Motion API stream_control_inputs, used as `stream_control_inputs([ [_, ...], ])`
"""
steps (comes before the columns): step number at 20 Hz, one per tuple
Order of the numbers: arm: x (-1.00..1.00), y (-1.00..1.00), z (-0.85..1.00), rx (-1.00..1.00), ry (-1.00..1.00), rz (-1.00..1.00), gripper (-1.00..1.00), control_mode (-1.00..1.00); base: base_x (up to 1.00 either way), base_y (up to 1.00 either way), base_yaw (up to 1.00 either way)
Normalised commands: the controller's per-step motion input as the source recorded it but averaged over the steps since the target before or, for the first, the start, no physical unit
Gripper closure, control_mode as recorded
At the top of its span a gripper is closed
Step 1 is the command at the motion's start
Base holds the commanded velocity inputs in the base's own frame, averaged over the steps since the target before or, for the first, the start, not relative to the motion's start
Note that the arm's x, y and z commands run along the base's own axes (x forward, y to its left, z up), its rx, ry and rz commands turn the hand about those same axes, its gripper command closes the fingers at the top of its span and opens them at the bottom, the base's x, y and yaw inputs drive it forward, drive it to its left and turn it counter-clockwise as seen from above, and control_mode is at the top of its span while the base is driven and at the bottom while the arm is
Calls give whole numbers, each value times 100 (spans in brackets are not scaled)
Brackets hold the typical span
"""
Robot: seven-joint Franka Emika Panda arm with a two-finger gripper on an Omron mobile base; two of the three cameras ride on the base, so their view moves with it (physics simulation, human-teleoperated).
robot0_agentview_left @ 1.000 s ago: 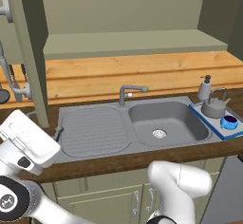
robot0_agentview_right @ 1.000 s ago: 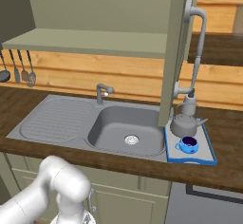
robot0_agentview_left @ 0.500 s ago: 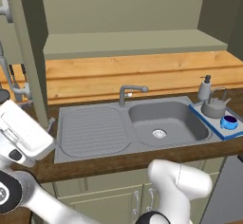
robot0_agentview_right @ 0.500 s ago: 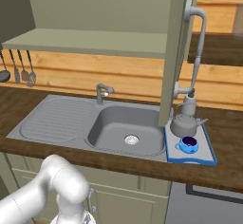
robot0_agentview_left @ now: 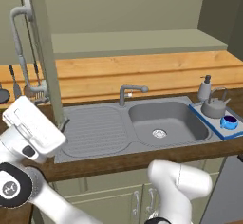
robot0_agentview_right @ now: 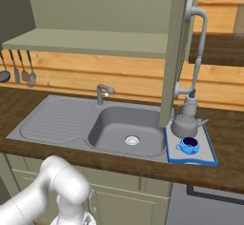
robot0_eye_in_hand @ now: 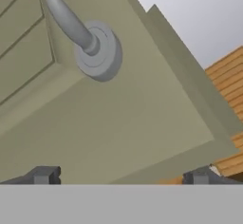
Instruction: Pick the kettle from the counter and place it on the tray. Then pick the mug from the cabinet and place it on the tray. Then close the cabinet doors.
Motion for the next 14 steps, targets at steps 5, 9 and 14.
stream_control_inputs([
  [5,9,-69,2,15,-3,8,-100,-100,0,0,0],
  [9,22,-72,15,23,-6,13,-100,-100,0,0,0],
  [14,36,-71,24,22,-8,16,-100,-100,0,0,0],
])
